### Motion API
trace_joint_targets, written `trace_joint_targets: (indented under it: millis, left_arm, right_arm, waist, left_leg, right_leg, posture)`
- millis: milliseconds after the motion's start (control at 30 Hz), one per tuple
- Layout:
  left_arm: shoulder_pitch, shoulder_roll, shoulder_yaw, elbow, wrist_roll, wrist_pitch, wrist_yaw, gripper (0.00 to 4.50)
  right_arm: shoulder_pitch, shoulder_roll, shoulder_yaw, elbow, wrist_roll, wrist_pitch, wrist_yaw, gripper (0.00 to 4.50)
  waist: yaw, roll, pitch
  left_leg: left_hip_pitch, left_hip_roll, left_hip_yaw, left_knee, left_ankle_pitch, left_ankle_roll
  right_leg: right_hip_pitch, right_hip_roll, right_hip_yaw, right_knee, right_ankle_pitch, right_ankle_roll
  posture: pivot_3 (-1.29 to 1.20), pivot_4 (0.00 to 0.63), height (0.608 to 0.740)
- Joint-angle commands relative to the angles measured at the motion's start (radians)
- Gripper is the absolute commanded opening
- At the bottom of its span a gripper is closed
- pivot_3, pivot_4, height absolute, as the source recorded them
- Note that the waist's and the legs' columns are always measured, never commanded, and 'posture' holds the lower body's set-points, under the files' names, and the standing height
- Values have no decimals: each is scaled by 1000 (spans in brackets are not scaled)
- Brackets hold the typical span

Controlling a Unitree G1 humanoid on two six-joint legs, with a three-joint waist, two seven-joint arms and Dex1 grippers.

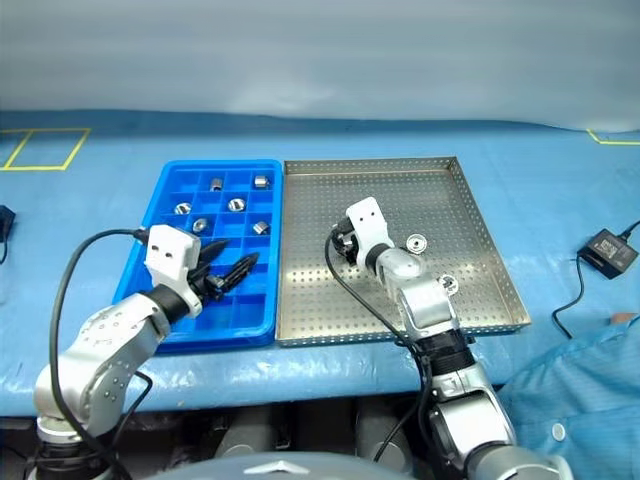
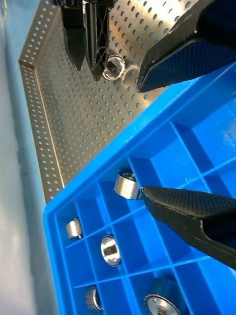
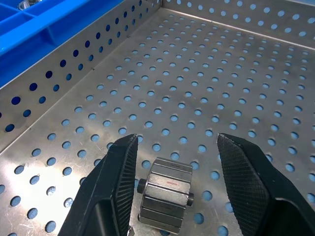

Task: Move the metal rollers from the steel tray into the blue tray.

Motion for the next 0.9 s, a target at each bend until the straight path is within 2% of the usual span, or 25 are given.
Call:
trace_joint_targets:
  millis: [33,67,100,167,233,267,467,633,767,900]
  left_arm:
    - [11,8,19,-31,-1,-21,13,3313]
    - [16,9,23,-34,-3,-20,17,3313]
    - [21,11,25,-37,-4,-19,20,3334]
    - [31,15,29,-40,-3,-18,24,3340]
    - [38,18,35,-39,-4,-20,24,3340]
    - [40,21,38,-38,-6,-19,23,3340]
    - [65,60,46,-34,1,-11,15,3340]
    - [118,126,38,-30,45,12,31,3340]
    - [151,142,69,-25,68,14,52,3340]
    - [164,117,105,-39,74,13,89,3340]
  right_arm:
    - [-21,12,-17,9,-22,11,-30,2687]
    - [-21,11,-20,23,-37,18,-49,2687]
    - [-20,12,-28,35,-46,23,-67,2504]
    - [-8,10,-29,30,-51,14,-66,2086]
    - [5,9,-22,-4,-44,17,-48,1471]
    - [9,4,-10,-28,-45,25,-33,1357]
    - [10,-10,24,-168,-35,65,20,1356]
    - [-59,25,93,-280,14,46,123,1356]
    - [-113,88,176,-220,18,-3,193,1356]
    - [-170,163,210,-44,-4,-110,213,1356]
  waist:
    - [1,0,0]
    - [1,0,0]
    - [1,0,0]
    - [2,0,0]
    - [3,0,0]
    - [3,0,0]
    - [-1,1,0]
    - [-8,1,1]
    - [-3,1,0]
    - [10,1,0]
  left_leg:
    - [0,0,0,0,0,0]
    - [0,0,0,0,0,0]
    - [0,0,0,0,0,0]
    - [0,0,0,0,0,0]
    - [0,0,0,0,1,-1]
    - [1,1,0,0,1,-1]
    - [0,1,0,-1,1,-1]
    - [0,2,0,-1,1,-1]
    - [1,2,-1,-2,1,-1]
    - [1,2,-2,-1,1,-2]
  right_leg:
    - [0,0,0,0,0,0]
    - [0,0,0,0,0,0]
    - [0,0,0,0,0,0]
    - [0,0,0,0,0,0]
    - [0,0,0,0,0,0]
    - [0,0,0,0,0,-1]
    - [0,0,0,0,0,-1]
    - [-1,1,-1,1,-1,-1]
    - [-1,1,-2,0,-1,-2]
    - [0,0,-4,0,-1,-3]
  posture:
    - [56,150,740]
    - [60,150,740]
    - [61,150,740]
    - [60,150,740]
    - [58,150,740]
    - [56,150,740]
    - [51,150,740]
    - [52,150,740]
    - [80,150,740]
    - [109,150,740]
